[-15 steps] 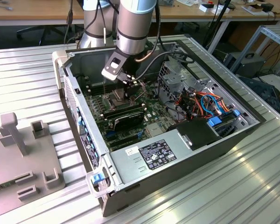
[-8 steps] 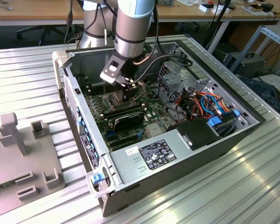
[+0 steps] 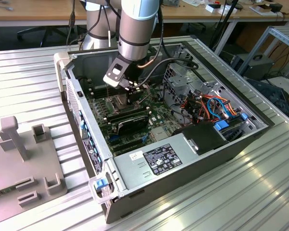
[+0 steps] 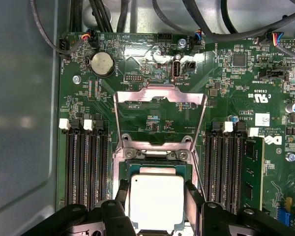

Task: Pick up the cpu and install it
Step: 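Place the cpu into insertion slot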

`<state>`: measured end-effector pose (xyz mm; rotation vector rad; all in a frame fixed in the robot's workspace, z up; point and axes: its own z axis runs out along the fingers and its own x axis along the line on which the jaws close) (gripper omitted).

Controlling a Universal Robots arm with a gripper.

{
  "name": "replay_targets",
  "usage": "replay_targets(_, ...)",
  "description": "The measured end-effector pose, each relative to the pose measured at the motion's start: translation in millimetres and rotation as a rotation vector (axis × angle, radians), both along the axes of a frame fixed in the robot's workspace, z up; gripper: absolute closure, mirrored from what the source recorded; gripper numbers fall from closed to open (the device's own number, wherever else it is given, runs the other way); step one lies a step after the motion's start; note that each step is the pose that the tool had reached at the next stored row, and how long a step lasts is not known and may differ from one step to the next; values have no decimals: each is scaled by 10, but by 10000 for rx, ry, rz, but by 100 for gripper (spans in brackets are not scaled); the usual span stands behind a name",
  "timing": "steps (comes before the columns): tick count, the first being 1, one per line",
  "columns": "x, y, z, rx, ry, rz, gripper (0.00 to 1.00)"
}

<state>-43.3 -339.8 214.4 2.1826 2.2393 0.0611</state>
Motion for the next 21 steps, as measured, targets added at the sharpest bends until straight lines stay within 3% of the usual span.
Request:
replay_targets(7, 0, 1, -11, 4, -1, 0, 46)
replay_targets(21, 0, 1, -93, 2, 15, 0, 46)
